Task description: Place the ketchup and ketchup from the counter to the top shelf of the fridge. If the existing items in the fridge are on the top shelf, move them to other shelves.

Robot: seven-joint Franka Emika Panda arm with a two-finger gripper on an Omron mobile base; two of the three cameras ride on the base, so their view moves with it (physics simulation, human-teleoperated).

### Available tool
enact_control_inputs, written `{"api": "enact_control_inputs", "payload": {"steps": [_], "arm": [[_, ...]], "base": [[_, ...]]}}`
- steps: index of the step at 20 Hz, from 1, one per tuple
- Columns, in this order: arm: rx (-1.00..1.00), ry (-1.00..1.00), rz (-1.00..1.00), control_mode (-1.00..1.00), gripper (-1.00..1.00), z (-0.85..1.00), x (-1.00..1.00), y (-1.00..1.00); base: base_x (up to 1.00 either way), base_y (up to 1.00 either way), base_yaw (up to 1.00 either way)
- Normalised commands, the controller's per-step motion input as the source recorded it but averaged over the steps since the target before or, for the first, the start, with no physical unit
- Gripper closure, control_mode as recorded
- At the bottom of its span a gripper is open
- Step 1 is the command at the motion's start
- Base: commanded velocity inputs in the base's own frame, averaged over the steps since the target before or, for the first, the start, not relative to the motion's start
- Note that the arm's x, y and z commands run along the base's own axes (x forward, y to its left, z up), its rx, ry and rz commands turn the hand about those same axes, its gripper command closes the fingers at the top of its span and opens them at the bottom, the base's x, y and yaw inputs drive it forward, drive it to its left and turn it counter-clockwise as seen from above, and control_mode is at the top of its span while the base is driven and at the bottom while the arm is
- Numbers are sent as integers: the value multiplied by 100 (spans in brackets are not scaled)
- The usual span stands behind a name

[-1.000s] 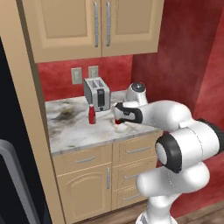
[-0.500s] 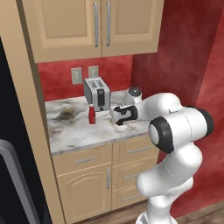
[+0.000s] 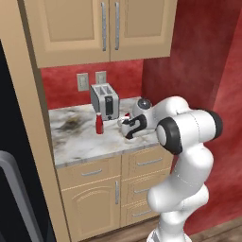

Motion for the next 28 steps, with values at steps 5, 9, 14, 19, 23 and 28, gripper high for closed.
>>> {"api": "enact_control_inputs", "payload": {"steps": [5,9,14,19,23,28], "arm": [[0,-1,0,-100,-100,0,28,0],[0,0,0,-100,-100,0,24,0],[0,0,0,-100,-100,-2,18,0],[0,0,0,-100,-100,-5,17,0],[0,-1,0,-100,-100,-7,18,0],[0,-1,0,-100,-100,-9,20,1]], "base": [[0,0,0],[0,0,0],[0,0,0],[0,0,0],[0,0,0],[0,0,0]]}}
